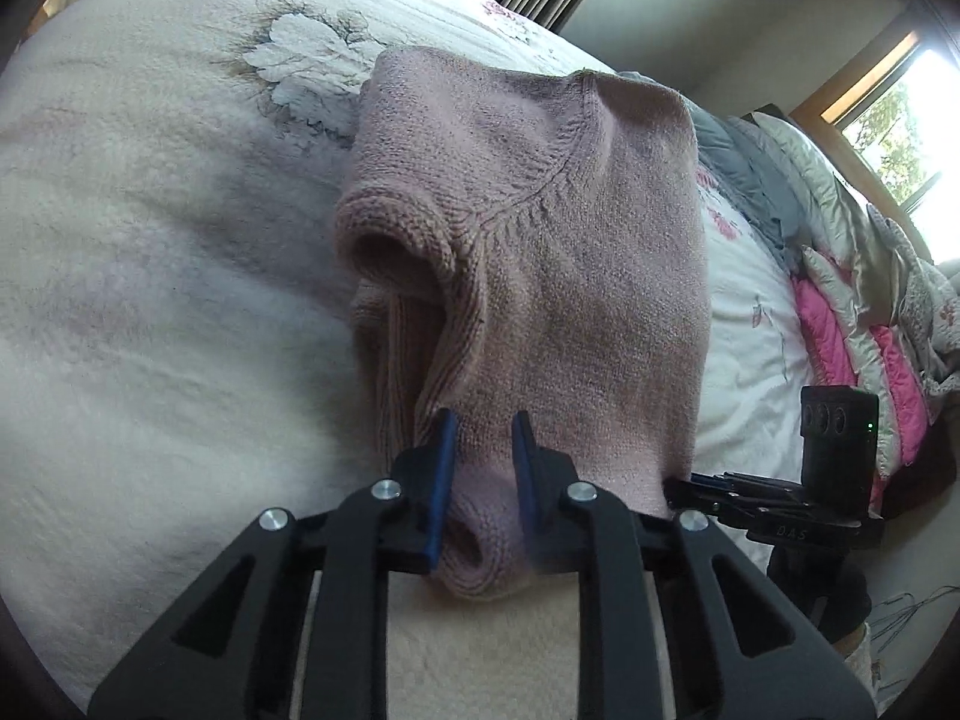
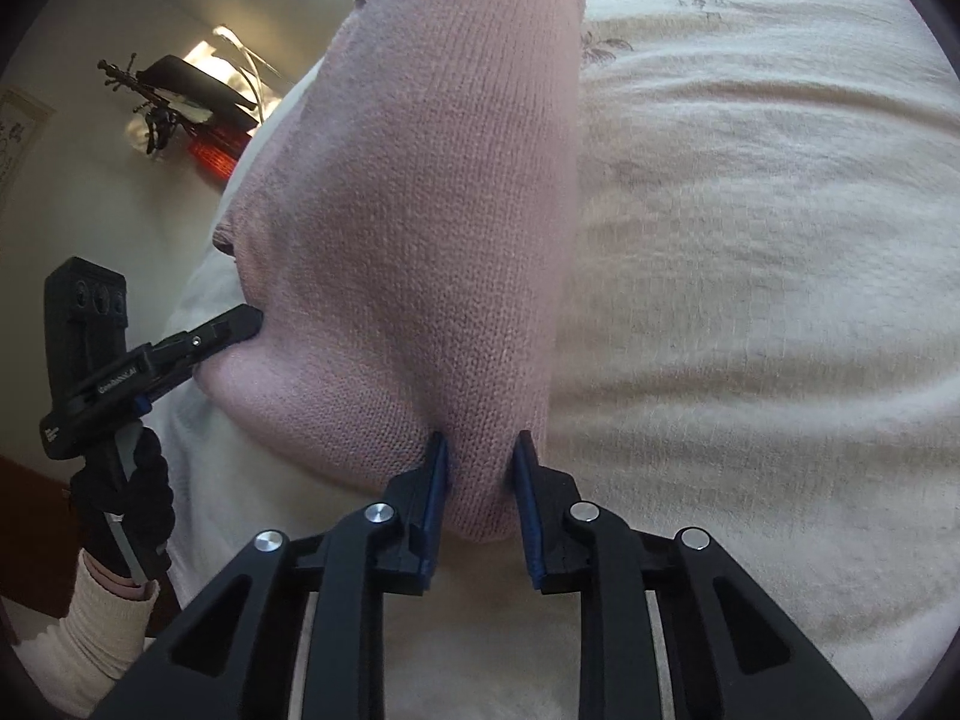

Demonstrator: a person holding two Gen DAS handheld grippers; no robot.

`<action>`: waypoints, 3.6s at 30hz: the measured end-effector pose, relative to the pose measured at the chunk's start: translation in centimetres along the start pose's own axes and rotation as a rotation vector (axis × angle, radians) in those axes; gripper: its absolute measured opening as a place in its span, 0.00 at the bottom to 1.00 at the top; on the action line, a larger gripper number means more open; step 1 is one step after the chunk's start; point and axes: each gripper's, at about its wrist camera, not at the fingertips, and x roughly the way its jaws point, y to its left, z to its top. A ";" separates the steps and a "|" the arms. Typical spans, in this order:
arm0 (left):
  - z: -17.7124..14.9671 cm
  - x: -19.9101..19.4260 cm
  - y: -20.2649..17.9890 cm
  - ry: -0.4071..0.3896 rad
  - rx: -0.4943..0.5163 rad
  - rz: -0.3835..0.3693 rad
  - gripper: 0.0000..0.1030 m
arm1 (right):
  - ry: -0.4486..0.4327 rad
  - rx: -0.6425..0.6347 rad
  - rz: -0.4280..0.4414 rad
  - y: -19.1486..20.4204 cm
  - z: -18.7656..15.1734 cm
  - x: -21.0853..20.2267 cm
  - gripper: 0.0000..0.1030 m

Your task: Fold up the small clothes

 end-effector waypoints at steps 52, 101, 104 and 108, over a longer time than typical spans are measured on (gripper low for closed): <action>7.9 2.0 6.6 0.064 -0.203 -0.309 0.72 | -0.084 0.071 0.116 -2.4 8.4 -2.7 0.77; -5.1 14.1 -12.8 0.205 -0.108 -0.431 0.52 | -0.160 0.232 0.092 -12.9 -3.1 -12.4 0.62; -5.1 13.2 -13.6 0.199 -0.065 -0.372 0.55 | -0.165 0.231 0.079 -12.8 -3.4 -12.4 0.67; -5.3 10.2 -13.8 0.180 -0.007 -0.302 0.56 | -0.168 0.206 0.029 -11.1 -4.3 -13.8 0.72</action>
